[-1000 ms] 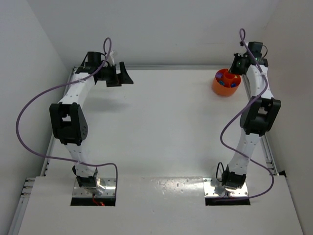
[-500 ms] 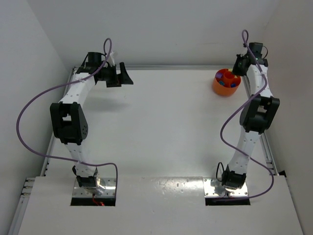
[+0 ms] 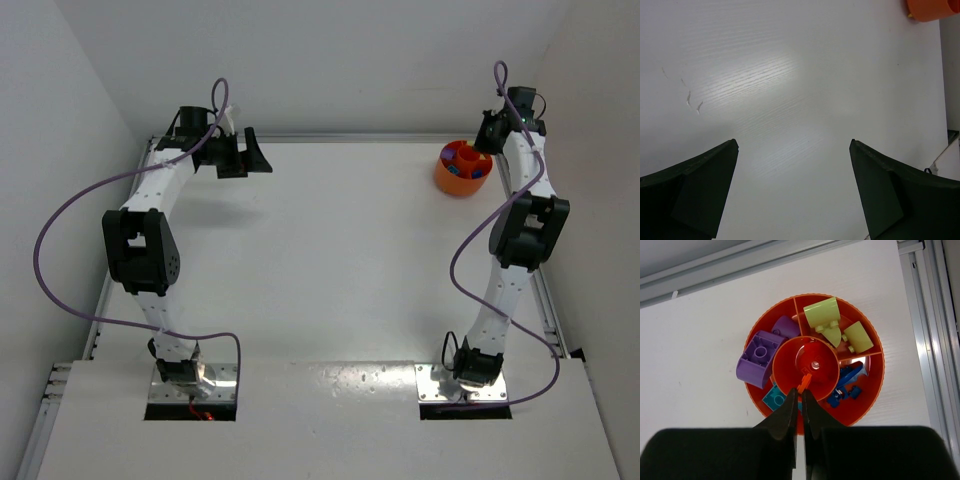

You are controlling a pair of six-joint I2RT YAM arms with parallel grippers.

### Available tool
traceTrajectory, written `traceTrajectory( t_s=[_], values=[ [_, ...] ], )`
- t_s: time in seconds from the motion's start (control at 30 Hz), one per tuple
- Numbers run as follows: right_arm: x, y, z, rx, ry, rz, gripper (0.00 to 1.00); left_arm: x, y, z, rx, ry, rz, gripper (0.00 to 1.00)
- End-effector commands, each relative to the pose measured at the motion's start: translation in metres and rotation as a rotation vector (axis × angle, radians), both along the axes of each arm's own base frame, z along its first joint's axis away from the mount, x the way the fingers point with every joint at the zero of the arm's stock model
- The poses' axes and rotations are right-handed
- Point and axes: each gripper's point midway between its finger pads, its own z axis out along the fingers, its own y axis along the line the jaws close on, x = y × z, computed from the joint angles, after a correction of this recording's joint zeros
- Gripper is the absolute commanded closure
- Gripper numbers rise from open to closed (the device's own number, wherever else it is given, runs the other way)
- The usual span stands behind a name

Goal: Sort the legos into containers by color

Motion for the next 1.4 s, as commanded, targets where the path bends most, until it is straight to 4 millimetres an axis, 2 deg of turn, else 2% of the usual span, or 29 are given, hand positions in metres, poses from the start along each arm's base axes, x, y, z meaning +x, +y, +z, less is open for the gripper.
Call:
traceTrajectory(
  t_s=[0.0, 0.27, 0.53, 0.63, 0.67, 0.7, 0.73, 0.77, 0.8, 0.83, 0.87, 0.9, 0.93, 0.97, 1.0, 1.03, 1.07, 1.1, 1.17, 1.2, 1.27, 1.3, 1.33, 1.37],
  values=[
    [0.012, -0.006, 0.017, -0.005, -0.058, -0.02, 0.94, 0.007, -0.005, 0.019, -0.005, -0.061, -0.017, 0.0],
    [0.016, -0.002, 0.017, -0.007, -0.067, -0.01, 0.81, 0.007, -0.005, 0.019, -0.005, -0.061, -0.017, 0.0],
    [0.019, 0.005, 0.021, -0.002, -0.077, 0.007, 0.81, 0.004, -0.004, 0.015, 0.002, -0.052, -0.01, 0.0],
    [0.017, 0.017, 0.038, -0.01, -0.106, 0.075, 0.78, 0.008, 0.005, 0.017, 0.052, -0.077, 0.019, 0.0],
    [0.012, 0.02, 0.034, -0.009, -0.093, 0.091, 0.77, 0.009, 0.008, 0.021, 0.069, -0.095, 0.027, 0.0],
    [0.01, 0.03, 0.049, -0.021, -0.125, 0.138, 0.74, 0.008, 0.011, 0.026, 0.095, -0.113, 0.023, 0.0],
    [0.006, 0.033, 0.054, -0.023, -0.132, 0.159, 0.71, 0.01, 0.015, 0.024, 0.121, -0.12, 0.034, 0.0],
    [-0.002, 0.037, 0.049, -0.016, -0.115, 0.181, 0.64, 0.006, 0.019, 0.023, 0.142, -0.108, 0.041, 0.0],
    [-0.009, 0.042, 0.067, -0.03, -0.145, 0.221, 0.61, 0.005, 0.023, 0.02, 0.171, -0.107, 0.044, 0.0],
    [-0.019, 0.047, 0.06, -0.024, -0.124, 0.247, 0.57, 0.001, 0.028, 0.019, 0.199, -0.095, 0.054, 0.0],
    [-0.027, 0.054, 0.064, -0.014, -0.131, 0.282, 0.55, -0.001, 0.028, 0.017, 0.207, -0.09, 0.047, 0.0],
    [-0.031, 0.055, 0.07, -0.048, -0.155, 0.318, 0.54, -0.002, 0.042, 0.012, 0.219, -0.074, 0.08, 0.0],
    [-0.047, 0.057, 0.052, -0.051, -0.117, 0.334, 0.52, -0.005, 0.048, 0.013, 0.22, -0.073, 0.092, 0.0],
    [-0.06, 0.061, 0.078, -0.086, -0.176, 0.355, 0.47, -0.006, 0.055, 0.008, 0.226, -0.062, 0.099, 0.0],
    [-0.069, 0.062, 0.082, -0.107, -0.195, 0.366, 0.43, -0.01, 0.061, 0.005, 0.227, -0.052, 0.11, 0.0],
    [-0.082, 0.064, 0.065, -0.119, -0.182, 0.381, 0.39, -0.011, 0.075, 0.006, 0.25, -0.05, 0.152, 0.0],
    [-0.095, 0.065, 0.078, -0.136, -0.203, 0.372, 0.35, -0.012, 0.078, 0.001, 0.266, -0.044, 0.154, 0.0],
    [-0.102, 0.066, 0.075, -0.133, -0.194, 0.373, 0.35, -0.014, 0.087, 0.004, 0.277, -0.047, 0.178, 0.0],
    [-0.13, 0.062, 0.047, -0.11, -0.106, 0.347, 0.34, -0.021, 0.098, -0.009, 0.297, -0.016, 0.198, 0.0],
    [-0.14, 0.059, 0.041, -0.109, -0.084, 0.332, 0.34, -0.022, 0.1, -0.006, 0.313, -0.027, 0.202, 0.0],
    [-0.151, 0.061, 0.038, -0.124, -0.103, 0.337, 0.33, -0.028, 0.102, -0.02, 0.326, 0.006, 0.196, 0.0],
    [-0.162, 0.064, 0.025, -0.116, -0.084, 0.338, 0.33, -0.031, 0.104, -0.021, 0.336, 0.008, 0.204, 0.0],
    [-0.166, 0.063, 0.029, -0.13, -0.098, 0.33, 0.33, -0.035, 0.107, -0.028, 0.336, 0.028, 0.21, 0.0],
    [-0.169, 0.064, 0.024, -0.125, -0.087, 0.33, 0.33, -0.036, 0.107, -0.031, 0.336, 0.037, 0.208, 0.0]
  ],
)
